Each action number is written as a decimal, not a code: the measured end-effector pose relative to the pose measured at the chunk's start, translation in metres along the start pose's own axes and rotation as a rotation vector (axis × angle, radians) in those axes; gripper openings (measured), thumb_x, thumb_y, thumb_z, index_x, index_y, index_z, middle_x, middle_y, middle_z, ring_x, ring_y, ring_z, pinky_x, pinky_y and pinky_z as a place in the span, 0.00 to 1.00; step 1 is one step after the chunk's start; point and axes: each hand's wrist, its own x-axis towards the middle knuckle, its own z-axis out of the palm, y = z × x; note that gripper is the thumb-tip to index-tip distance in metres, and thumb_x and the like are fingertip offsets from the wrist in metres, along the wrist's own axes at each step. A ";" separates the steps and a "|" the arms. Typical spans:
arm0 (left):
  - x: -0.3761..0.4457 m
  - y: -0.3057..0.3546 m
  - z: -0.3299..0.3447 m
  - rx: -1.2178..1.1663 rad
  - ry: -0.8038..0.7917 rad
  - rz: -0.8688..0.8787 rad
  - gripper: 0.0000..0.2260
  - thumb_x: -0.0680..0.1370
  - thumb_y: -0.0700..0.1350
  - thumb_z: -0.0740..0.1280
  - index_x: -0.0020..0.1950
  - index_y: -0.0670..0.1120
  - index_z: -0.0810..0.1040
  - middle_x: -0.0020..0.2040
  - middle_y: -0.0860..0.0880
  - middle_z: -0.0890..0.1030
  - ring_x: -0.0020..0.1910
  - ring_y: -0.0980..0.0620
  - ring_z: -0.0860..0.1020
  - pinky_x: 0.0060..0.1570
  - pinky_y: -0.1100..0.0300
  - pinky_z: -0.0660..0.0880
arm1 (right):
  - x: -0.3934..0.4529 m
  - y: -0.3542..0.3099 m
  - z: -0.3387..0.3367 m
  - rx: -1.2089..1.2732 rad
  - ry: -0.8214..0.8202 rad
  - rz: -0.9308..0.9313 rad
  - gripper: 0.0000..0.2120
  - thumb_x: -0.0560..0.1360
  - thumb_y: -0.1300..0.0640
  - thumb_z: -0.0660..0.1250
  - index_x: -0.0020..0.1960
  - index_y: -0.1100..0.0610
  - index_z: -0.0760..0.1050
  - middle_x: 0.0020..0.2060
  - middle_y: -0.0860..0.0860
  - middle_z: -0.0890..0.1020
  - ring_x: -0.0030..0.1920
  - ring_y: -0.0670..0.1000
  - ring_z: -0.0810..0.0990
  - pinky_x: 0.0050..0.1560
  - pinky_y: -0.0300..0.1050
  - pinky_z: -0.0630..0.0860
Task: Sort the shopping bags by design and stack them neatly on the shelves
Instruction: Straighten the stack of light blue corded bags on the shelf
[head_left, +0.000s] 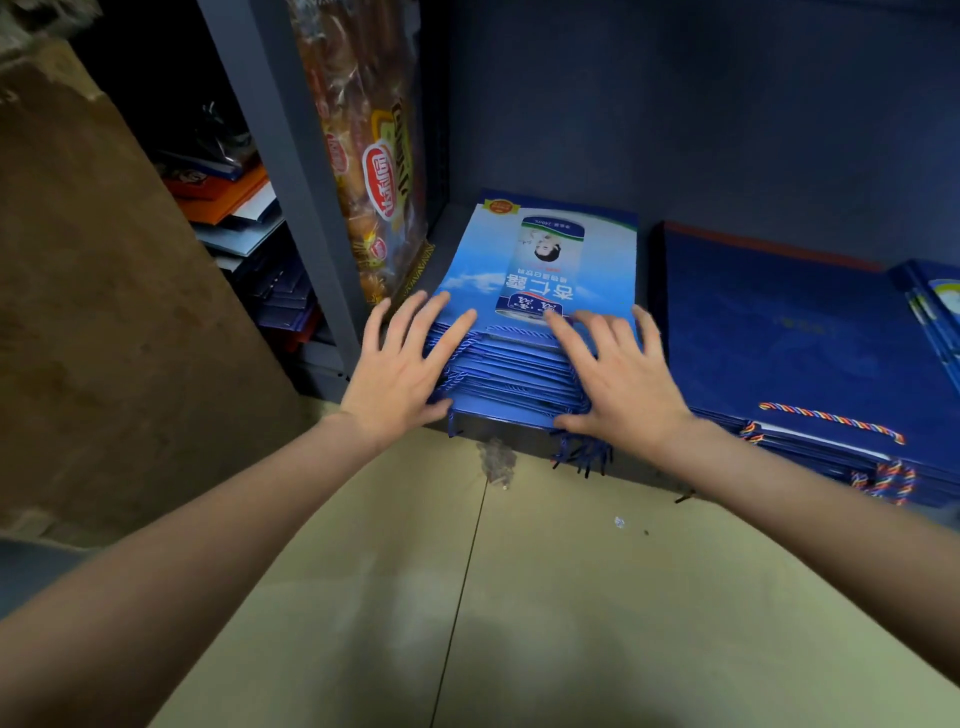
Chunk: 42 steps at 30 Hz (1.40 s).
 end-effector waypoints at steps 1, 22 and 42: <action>0.002 0.003 -0.004 0.014 -0.019 0.032 0.52 0.57 0.61 0.78 0.75 0.48 0.56 0.71 0.37 0.66 0.69 0.39 0.62 0.67 0.39 0.60 | -0.005 0.006 -0.002 0.021 -0.025 0.036 0.59 0.51 0.35 0.79 0.74 0.58 0.60 0.60 0.60 0.74 0.58 0.61 0.74 0.66 0.65 0.61; 0.024 0.000 0.009 0.024 -0.075 0.088 0.52 0.55 0.61 0.79 0.73 0.53 0.58 0.61 0.40 0.75 0.54 0.41 0.73 0.56 0.49 0.62 | -0.003 -0.015 0.018 -0.121 -0.046 0.010 0.62 0.50 0.41 0.81 0.75 0.55 0.53 0.67 0.59 0.71 0.61 0.60 0.74 0.65 0.62 0.57; 0.033 0.011 -0.034 -0.080 -0.163 0.109 0.45 0.63 0.65 0.73 0.74 0.47 0.61 0.69 0.40 0.69 0.68 0.40 0.68 0.69 0.42 0.57 | -0.042 0.037 -0.036 0.698 -0.309 0.218 0.48 0.68 0.36 0.66 0.77 0.56 0.49 0.72 0.53 0.57 0.72 0.52 0.55 0.72 0.47 0.57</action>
